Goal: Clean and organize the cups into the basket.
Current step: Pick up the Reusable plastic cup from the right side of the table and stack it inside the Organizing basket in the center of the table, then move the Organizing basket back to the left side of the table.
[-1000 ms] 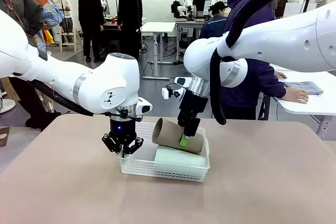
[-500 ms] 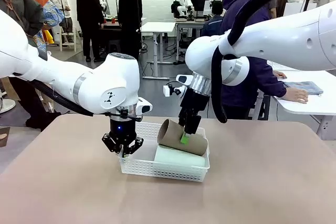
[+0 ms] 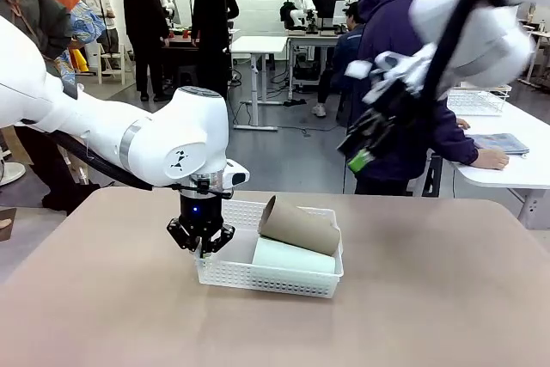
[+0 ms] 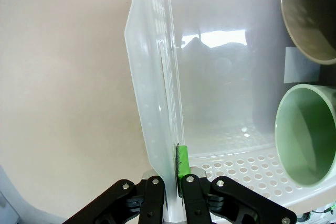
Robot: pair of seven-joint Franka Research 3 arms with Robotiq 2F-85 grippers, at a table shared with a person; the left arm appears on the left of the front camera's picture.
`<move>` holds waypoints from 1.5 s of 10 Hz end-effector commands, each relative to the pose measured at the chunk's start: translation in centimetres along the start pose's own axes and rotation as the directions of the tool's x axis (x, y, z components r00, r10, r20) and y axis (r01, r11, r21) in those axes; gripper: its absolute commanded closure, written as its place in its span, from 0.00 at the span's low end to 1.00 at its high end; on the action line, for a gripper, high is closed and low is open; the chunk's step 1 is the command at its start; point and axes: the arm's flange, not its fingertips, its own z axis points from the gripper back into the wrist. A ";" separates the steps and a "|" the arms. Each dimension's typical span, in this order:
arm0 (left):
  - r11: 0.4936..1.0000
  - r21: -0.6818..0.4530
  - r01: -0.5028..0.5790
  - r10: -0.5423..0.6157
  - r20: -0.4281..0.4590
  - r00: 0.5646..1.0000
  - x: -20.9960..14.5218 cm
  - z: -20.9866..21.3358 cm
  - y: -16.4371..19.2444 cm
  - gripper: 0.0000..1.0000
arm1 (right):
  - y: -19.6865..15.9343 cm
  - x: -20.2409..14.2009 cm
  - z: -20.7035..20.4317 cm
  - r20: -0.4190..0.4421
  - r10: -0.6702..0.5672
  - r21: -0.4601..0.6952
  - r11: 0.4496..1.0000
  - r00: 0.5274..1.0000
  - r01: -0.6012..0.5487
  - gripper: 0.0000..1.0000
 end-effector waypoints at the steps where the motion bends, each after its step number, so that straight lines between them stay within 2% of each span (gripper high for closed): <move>1: 1.000 0.017 -0.002 0.002 0.005 1.000 -0.1 -0.2 -0.1 1.00 | 4.1 -5.2 2.4 0.118 0.023 -0.002 1.000 0.993 -0.023 0.00; 3: 1.000 0.017 -0.002 0.002 0.005 1.000 -0.1 -0.2 -0.1 1.00 | 7.3 -10.0 6.0 0.261 0.070 -0.037 0.997 0.963 -0.062 0.00; 6: 1.000 0.017 -0.002 0.002 0.005 1.000 -0.1 -0.2 -0.1 1.00 | 9.8 -13.7 7.7 0.363 0.106 -0.091 0.993 0.926 -0.078 0.00; 7: 1.000 0.017 -0.002 0.002 0.005 1.000 -0.1 -0.2 -0.1 1.00 | 9.4 -13.4 7.4 0.371 0.120 -0.088 0.992 0.921 -0.094 0.00; 8: 1.000 0.017 -0.002 0.002 0.005 1.000 -0.1 -0.2 -0.1 1.00 | 9.4 -14.0 8.2 0.318 0.081 -0.073 0.995 0.944 -0.061 0.00; 15: 1.000 0.017 -0.002 0.002 0.005 1.000 -0.1 -0.2 -0.1 1.00 | 9.4 -14.0 8.2 0.318 0.081 -0.073 0.995 0.944 -0.061 0.00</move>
